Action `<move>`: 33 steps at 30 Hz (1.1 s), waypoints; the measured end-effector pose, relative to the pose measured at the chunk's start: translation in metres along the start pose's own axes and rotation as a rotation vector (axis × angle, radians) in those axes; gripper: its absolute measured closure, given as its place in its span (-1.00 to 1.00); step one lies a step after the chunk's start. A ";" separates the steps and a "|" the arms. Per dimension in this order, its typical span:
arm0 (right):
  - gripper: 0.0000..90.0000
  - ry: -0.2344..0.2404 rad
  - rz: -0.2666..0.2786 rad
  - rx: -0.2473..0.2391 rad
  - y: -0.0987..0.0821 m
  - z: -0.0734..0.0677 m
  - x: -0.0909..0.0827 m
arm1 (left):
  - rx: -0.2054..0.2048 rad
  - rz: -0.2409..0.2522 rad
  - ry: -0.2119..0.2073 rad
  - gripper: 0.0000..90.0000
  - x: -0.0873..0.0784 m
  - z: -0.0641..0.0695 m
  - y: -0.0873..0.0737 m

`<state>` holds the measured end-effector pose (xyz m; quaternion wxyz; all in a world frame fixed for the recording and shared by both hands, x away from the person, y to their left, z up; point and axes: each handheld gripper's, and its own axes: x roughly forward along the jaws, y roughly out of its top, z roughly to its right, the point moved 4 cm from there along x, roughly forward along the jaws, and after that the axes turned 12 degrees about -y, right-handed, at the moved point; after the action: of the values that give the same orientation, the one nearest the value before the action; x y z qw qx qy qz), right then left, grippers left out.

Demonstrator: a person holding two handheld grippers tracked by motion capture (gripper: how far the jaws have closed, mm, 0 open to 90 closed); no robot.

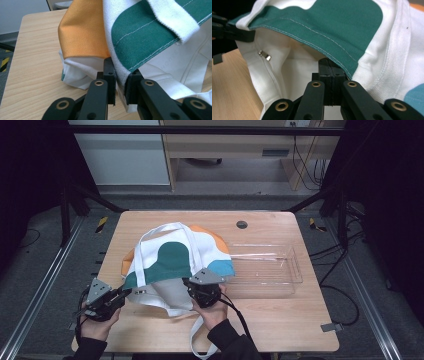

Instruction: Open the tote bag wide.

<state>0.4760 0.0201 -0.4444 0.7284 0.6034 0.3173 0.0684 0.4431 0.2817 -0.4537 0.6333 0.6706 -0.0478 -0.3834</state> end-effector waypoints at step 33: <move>1.00 -0.002 0.078 -0.004 0.041 0.001 -0.009 | 0.035 0.001 -0.002 0.57 0.001 0.004 0.000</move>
<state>0.4810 0.0254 -0.4035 0.7267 0.6138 0.2926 0.0971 0.4413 0.2784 -0.4542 0.6214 0.6812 -0.0556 -0.3831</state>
